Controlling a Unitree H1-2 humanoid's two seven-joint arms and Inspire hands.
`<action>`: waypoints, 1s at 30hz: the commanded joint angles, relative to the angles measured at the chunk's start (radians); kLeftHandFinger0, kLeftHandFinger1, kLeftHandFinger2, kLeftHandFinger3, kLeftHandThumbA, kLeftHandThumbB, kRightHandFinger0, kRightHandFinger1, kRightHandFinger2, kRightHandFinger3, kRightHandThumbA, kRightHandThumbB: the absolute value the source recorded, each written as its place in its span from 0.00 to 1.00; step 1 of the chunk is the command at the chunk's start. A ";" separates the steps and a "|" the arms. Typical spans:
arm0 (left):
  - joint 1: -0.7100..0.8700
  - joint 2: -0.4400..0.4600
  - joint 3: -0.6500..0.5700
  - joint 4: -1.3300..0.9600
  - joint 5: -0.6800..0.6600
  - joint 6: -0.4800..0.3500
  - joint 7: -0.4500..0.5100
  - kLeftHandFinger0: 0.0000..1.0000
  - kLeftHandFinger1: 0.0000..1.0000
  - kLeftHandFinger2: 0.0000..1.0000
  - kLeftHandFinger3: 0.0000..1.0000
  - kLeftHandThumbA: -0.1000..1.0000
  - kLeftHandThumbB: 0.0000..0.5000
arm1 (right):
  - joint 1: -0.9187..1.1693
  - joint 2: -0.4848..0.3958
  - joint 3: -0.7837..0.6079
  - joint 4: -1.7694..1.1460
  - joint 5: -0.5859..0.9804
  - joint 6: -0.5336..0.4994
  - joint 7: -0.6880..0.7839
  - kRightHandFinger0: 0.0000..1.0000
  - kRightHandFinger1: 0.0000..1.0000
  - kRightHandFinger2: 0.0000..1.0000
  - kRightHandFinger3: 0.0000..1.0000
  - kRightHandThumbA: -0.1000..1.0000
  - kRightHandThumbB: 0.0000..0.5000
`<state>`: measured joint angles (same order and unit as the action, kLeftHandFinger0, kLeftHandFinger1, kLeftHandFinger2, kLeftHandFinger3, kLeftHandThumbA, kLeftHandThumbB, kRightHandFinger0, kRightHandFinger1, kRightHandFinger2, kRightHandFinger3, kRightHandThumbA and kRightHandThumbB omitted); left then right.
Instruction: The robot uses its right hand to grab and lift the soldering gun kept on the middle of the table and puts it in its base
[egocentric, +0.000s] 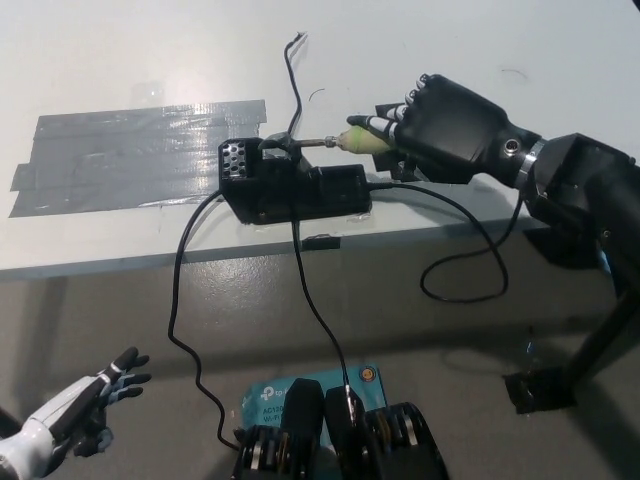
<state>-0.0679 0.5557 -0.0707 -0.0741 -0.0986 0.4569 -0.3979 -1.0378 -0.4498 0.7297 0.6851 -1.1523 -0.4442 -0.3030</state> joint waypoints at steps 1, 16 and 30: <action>-0.001 0.015 0.007 -0.031 -0.001 0.013 -0.007 1.00 1.00 1.00 1.00 1.00 0.41 | -0.043 -0.004 -0.017 0.003 -0.021 0.034 -0.037 0.00 0.00 0.07 0.39 0.00 0.63; -0.004 0.017 0.000 -0.041 -0.003 0.013 -0.009 0.97 1.00 1.00 1.00 1.00 0.36 | -0.041 0.022 -0.011 -0.025 -0.062 0.120 0.043 0.00 0.00 0.03 0.34 0.02 0.49; -0.028 0.020 -0.008 -0.036 -0.003 0.013 -0.016 0.96 1.00 1.00 1.00 1.00 0.45 | -0.071 0.027 0.035 0.041 -0.042 0.008 0.037 0.00 0.00 0.00 0.47 0.07 0.26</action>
<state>-0.0759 0.5557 -0.0847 -0.0832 -0.0983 0.4569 -0.3981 -1.0544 -0.4141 0.7548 0.7313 -1.2007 -0.3832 -0.2721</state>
